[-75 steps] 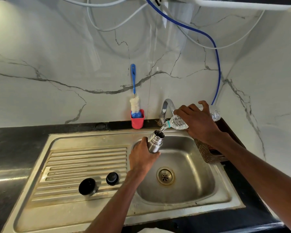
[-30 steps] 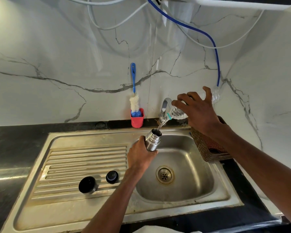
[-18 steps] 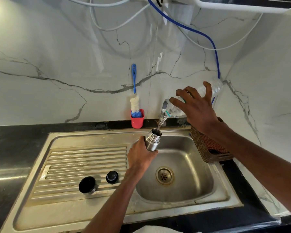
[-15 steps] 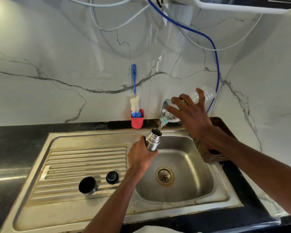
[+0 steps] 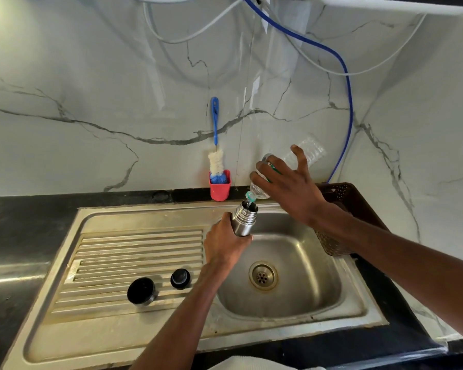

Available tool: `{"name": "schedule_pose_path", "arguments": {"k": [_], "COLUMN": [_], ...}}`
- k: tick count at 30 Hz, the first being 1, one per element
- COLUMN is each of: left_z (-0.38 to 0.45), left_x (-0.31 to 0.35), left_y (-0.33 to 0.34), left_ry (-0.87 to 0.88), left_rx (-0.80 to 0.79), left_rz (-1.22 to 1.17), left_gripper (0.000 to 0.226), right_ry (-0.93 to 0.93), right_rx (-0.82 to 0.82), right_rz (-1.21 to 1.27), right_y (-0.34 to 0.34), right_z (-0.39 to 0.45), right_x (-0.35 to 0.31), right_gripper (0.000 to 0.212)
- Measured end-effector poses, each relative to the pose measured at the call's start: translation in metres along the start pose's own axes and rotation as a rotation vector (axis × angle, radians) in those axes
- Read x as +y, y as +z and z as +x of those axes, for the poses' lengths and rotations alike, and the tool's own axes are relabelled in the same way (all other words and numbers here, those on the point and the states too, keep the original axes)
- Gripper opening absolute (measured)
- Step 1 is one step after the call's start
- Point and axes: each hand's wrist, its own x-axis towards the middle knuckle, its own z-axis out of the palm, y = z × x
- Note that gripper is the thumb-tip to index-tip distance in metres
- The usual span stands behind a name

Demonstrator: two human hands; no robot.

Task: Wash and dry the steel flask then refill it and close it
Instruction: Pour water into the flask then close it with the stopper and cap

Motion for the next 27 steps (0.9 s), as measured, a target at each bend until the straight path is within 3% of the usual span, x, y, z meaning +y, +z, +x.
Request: {"name": "schedule_pose_path", "arguments": {"k": [17, 22, 27], "left_z": [-0.003, -0.008, -0.011], "left_x": [-0.004, -0.013, -0.03], "left_y": [-0.016, -0.026, -0.052], "left_ry": [-0.021, -0.049, -0.084], "left_rx": [0.017, 0.053, 0.141], "left_rz": [-0.052, -0.122, -0.193], "left_gripper": [0.054, 0.053, 0.056], "right_ry": [-0.096, 0.083, 0.592], "right_rx": [0.049, -0.016, -0.105], "right_rz": [0.103, 0.22, 0.863], "right_y": [-0.008, -0.018, -0.023], "right_z": [0.009, 0.011, 0.019], "right_x": [-0.012, -0.025, -0.062], "right_gripper": [0.072, 0.085, 0.082]}}
